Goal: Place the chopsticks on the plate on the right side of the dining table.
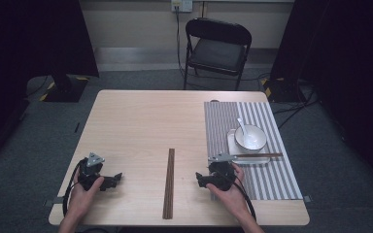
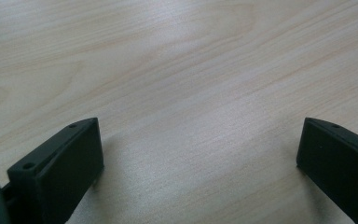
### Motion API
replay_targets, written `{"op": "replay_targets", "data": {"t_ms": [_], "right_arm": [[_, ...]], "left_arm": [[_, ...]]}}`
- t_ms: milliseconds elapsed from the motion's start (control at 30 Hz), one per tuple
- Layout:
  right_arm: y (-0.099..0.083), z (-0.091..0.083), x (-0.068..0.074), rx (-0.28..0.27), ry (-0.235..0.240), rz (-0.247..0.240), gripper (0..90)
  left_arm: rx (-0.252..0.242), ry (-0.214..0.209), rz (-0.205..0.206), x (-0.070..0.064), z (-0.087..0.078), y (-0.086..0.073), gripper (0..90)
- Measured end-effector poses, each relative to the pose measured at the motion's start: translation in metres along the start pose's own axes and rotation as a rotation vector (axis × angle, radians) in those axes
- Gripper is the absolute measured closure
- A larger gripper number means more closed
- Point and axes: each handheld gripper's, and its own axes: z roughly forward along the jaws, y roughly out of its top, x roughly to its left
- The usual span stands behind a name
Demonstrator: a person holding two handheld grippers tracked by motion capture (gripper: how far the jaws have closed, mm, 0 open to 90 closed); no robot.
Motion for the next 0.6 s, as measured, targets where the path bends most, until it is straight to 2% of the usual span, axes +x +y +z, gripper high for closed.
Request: {"op": "replay_targets", "data": {"t_ms": [33, 233, 400, 600], "right_arm": [[-0.001, 0.005, 0.006, 0.01, 0.007, -0.018, 15.7], [-0.001, 0.014, 0.021, 0.015, 0.009, -0.051, 16.0], [-0.005, 0.022, 0.025, 0.034, -0.007, -0.059, 15.1], [-0.01, 0.023, 0.027, -0.008, -0.017, -0.06, 14.4]], "left_arm": [[0.001, 0.0, 0.002, 0.0, 0.0, 0.0, 0.0], [0.0, 0.0, 0.0, 0.0, 0.0, 0.0, 0.0], [0.001, 0.0, 0.003, 0.0, 0.0, 0.0, 0.0], [0.002, -0.001, 0.003, 0.0, 0.0, 0.0, 0.0]]}}
